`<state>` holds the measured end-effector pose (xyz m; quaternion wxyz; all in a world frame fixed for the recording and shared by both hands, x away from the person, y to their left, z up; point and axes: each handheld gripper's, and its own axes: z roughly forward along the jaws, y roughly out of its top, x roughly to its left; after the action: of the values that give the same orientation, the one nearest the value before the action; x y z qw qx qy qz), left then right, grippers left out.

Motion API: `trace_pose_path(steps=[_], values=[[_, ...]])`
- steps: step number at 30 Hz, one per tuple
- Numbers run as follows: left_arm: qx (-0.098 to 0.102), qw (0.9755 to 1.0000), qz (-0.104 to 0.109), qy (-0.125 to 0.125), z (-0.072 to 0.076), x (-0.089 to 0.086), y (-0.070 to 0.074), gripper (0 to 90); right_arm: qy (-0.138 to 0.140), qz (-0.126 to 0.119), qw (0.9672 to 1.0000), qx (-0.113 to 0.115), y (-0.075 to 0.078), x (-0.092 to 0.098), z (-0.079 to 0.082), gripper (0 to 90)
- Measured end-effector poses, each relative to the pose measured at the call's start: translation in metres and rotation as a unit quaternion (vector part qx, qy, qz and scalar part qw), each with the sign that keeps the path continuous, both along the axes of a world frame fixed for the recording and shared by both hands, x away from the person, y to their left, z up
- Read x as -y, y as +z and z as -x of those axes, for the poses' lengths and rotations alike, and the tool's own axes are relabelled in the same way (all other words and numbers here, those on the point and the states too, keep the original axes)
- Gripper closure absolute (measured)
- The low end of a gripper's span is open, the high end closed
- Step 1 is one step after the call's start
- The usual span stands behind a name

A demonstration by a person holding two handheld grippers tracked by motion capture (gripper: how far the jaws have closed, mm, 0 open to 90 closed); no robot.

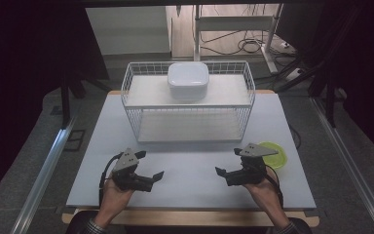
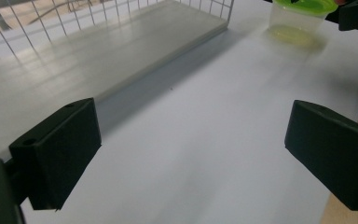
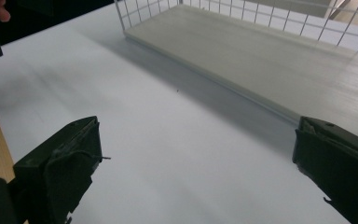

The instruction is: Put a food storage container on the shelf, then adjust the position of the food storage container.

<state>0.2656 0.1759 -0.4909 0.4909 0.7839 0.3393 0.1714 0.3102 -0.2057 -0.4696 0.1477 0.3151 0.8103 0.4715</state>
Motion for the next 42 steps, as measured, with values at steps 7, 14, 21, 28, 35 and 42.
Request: trace_pose_path(steps=[7,14,21,28,35,42], values=[[-0.013,0.9998,-0.015,-0.002,0.008,0.003,-0.012,2.8,0.005,0.025,0.9996,-0.012,-0.014,-0.001,0.005,1.6],[-0.014,0.9998,-0.012,0.007,0.007,-0.001,-0.016,2.7,-0.018,0.033,0.9991,-0.023,-0.016,0.005,-0.001,1.4],[-0.015,0.9997,-0.021,0.005,0.007,-0.001,-0.017,2.8,-0.044,0.042,0.9979,-0.024,-0.015,0.014,-0.007,0.3],[-0.017,0.9995,-0.026,0.005,0.006,-0.001,-0.019,3.0,-0.084,0.037,0.9952,-0.033,-0.006,0.033,-0.012,27.4],[-0.019,0.9995,-0.024,0.006,0.005,-0.001,-0.020,3.1,-0.133,0.033,0.9902,-0.025,0.005,0.061,-0.017,59.3],[-0.023,0.9994,-0.023,0.006,0.004,-0.001,-0.021,3.3,-0.194,0.028,0.9803,-0.020,0.011,0.104,-0.026,85.1]])
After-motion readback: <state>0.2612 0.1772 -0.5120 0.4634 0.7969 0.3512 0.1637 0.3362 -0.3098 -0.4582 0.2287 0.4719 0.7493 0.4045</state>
